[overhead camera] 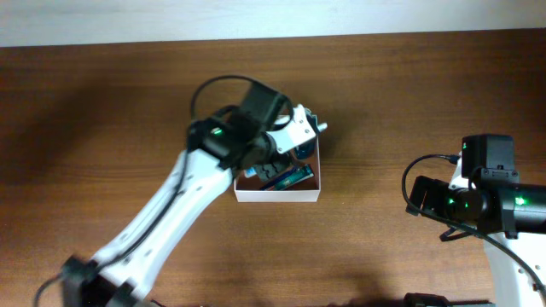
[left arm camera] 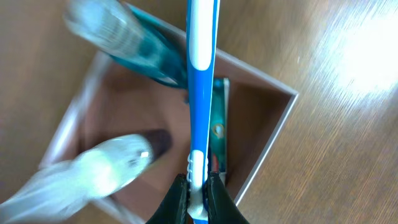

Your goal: Pack container

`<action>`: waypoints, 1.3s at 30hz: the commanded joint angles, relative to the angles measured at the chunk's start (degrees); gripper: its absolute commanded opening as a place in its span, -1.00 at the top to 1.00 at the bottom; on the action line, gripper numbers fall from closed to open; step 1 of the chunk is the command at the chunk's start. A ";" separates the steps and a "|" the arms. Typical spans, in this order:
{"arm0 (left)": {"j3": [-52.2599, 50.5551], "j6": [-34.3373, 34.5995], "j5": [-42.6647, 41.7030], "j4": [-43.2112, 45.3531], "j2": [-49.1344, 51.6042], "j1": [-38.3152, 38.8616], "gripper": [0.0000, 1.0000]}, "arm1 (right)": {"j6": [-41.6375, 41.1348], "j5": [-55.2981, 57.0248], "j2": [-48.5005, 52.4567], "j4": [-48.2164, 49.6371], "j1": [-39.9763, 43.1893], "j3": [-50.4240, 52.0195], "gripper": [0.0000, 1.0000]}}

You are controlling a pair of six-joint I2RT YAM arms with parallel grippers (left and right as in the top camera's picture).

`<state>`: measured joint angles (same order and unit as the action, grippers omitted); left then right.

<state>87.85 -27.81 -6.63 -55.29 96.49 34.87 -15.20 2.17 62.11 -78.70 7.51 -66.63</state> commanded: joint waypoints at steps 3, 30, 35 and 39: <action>-0.81 -1.51 0.70 0.07 10.32 0.28 0.99 | -0.07 0.87 0.04 -0.02 -0.37 0.11 -0.97; -0.74 6.51 15.43 -1.11 -8.61 -1.09 -0.31 | 0.37 -0.63 0.04 2.75 -0.96 0.02 -0.97; -0.74 13.35 15.67 -0.22 -15.23 -11.72 -0.46 | 1.25 0.26 0.90 12.66 -8.35 -2.21 -0.97; -0.76 18.80 13.44 0.81 -14.73 -21.31 -0.57 | 2.99 2.16 4.68 20.81 -13.70 -3.06 -0.97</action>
<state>87.00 -15.90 7.94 -55.02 80.36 20.08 -14.20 2.46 63.77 -61.41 -2.52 -67.83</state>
